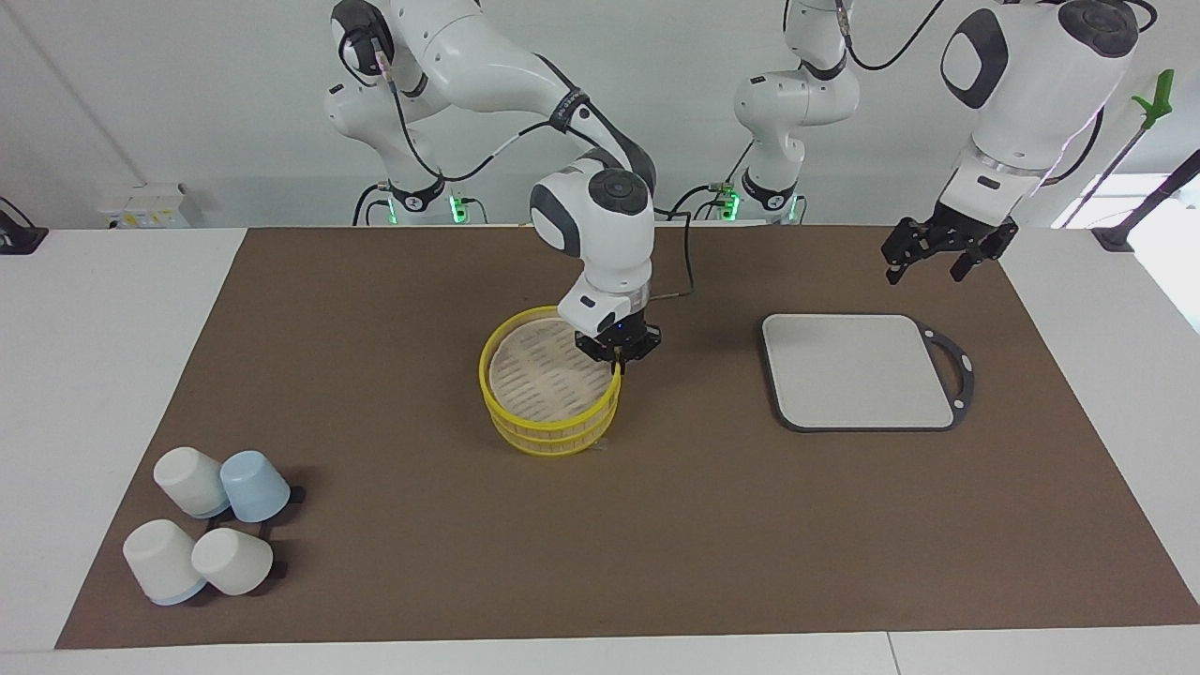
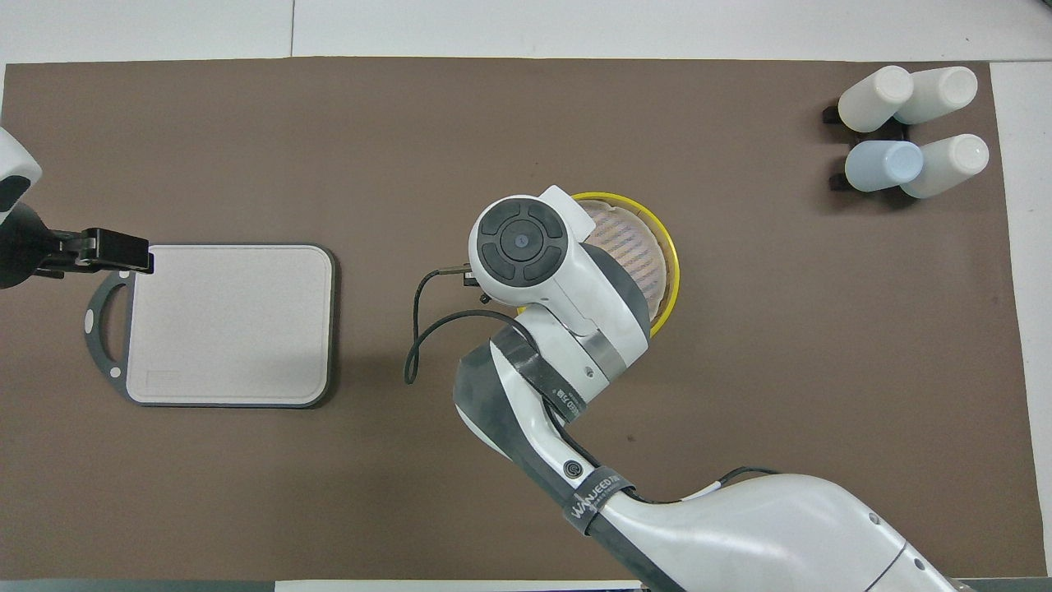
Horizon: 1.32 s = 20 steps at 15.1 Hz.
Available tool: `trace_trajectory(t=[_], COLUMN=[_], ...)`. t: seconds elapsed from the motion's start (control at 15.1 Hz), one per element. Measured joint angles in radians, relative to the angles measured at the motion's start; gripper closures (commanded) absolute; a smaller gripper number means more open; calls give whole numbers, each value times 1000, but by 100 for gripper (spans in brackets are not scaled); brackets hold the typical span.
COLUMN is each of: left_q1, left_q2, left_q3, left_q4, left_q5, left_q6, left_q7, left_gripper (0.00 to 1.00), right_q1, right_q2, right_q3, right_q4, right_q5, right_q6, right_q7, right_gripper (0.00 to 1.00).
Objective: Place bun in steamer
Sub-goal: 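Lower the lid onto the steamer with the right gripper and settle it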
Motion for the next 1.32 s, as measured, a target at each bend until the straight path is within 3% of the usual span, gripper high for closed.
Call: trace_trajectory(t=[0.13, 0.79, 1.32], left_q1=[0, 0, 0], left_q2=[0, -8, -11], left_q3=[0, -1, -2], left_q4=[0, 0, -1], left_q5=[0, -1, -1], left_q6=[-3, -20, -23], left_q7=[0, 3, 4], left_gripper=[0, 0, 0], right_q1=[0, 2, 6], right_q2=[0, -1, -13], right_q3=[0, 1, 1], right_q4=[-1, -14, -9], right_q5=[-1, -1, -1], right_q6=[1, 5, -59], right_q7=[0, 2, 26], right_gripper=[83, 85, 85])
